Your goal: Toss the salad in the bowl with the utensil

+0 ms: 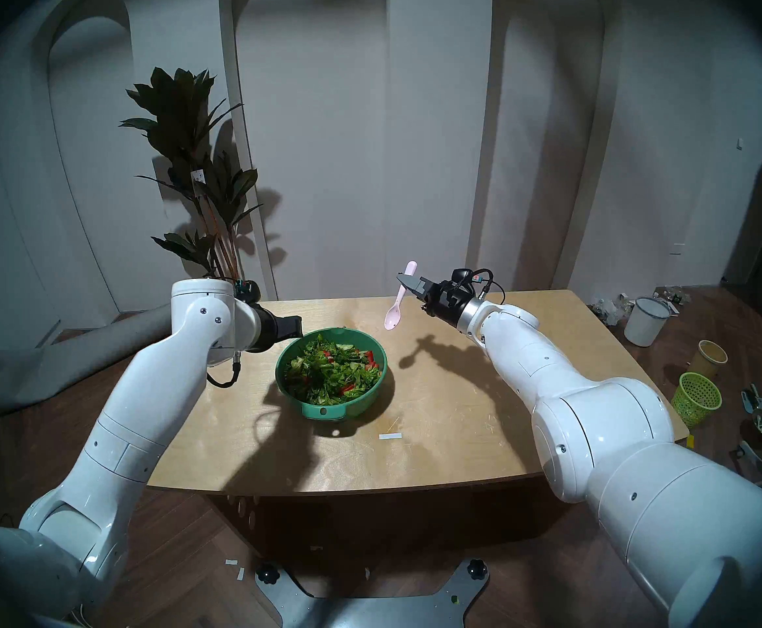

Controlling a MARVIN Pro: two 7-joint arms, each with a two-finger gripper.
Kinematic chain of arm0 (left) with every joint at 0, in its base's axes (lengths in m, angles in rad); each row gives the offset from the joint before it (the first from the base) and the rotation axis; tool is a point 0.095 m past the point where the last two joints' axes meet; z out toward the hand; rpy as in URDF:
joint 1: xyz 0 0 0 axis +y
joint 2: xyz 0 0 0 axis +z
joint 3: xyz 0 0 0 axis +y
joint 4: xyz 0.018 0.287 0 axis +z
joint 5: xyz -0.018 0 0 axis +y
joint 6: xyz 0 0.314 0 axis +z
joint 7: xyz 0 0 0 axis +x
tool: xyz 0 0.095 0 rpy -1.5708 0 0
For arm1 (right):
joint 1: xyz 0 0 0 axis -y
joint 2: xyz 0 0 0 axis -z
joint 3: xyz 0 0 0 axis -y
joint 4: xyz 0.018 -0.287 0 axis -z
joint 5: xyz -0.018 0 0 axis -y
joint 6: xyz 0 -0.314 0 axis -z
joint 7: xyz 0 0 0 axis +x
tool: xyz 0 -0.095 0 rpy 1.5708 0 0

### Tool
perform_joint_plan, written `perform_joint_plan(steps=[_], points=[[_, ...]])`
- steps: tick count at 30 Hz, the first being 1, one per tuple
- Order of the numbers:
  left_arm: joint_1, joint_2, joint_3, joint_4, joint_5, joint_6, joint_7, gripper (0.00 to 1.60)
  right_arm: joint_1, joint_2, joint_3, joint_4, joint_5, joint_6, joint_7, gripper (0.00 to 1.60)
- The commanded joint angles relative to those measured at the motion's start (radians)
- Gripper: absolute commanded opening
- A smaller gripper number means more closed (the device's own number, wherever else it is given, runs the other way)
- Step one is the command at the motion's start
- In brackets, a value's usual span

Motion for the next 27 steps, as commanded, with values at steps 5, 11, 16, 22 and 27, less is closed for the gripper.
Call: perform_joint_plan(steps=[5,11,16,22,27], points=[[0.019,0.015,-0.03,-0.081,-0.002,-0.001,0.029,1.6,-0.12,-0.04,0.027,-0.072,0.029,-0.104,0.065,0.0],[0.035,0.024,-0.044,-0.109,-0.003,-0.001,0.028,1.6,-0.143,-0.072,0.046,-0.114,0.047,-0.152,0.08,0.0],[0.047,0.032,-0.053,-0.125,-0.001,-0.001,0.024,1.6,-0.153,-0.095,0.055,-0.155,0.052,-0.195,0.078,0.0],[0.062,0.038,-0.069,-0.134,-0.003,-0.001,0.016,1.6,-0.181,-0.116,0.052,-0.206,0.04,-0.254,0.051,0.0],[0.068,0.039,-0.074,-0.138,-0.005,-0.001,0.012,1.6,-0.181,-0.115,0.053,-0.223,0.033,-0.264,0.011,0.0]])
